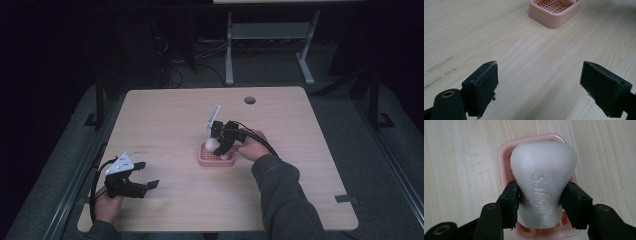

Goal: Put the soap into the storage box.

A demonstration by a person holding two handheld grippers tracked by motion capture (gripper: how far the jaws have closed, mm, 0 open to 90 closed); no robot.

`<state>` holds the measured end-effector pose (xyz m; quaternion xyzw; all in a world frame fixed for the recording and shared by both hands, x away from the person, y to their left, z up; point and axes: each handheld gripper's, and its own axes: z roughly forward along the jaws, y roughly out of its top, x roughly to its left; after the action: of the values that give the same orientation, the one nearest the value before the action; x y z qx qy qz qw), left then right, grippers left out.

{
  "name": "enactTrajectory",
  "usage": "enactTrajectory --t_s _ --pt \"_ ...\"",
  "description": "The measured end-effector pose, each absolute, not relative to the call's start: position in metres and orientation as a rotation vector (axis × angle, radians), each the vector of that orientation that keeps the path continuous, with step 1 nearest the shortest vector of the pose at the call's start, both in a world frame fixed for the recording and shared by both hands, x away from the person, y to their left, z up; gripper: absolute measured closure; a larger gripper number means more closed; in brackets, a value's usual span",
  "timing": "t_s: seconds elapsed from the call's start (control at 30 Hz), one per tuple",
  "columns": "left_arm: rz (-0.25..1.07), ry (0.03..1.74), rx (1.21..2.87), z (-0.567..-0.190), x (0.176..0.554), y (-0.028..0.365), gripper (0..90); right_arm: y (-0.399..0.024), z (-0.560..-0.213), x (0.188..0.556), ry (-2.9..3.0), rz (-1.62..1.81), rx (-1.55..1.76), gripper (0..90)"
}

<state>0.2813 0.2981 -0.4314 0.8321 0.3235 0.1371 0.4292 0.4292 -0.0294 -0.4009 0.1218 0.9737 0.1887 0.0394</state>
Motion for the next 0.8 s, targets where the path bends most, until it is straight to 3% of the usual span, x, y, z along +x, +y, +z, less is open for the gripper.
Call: enactTrajectory --t_s 0.8 --pt "0.339 0.809 2.073 -0.431 0.281 0.298 14.0 -0.014 -0.417 0.437 2.996 0.533 0.385 47.9"
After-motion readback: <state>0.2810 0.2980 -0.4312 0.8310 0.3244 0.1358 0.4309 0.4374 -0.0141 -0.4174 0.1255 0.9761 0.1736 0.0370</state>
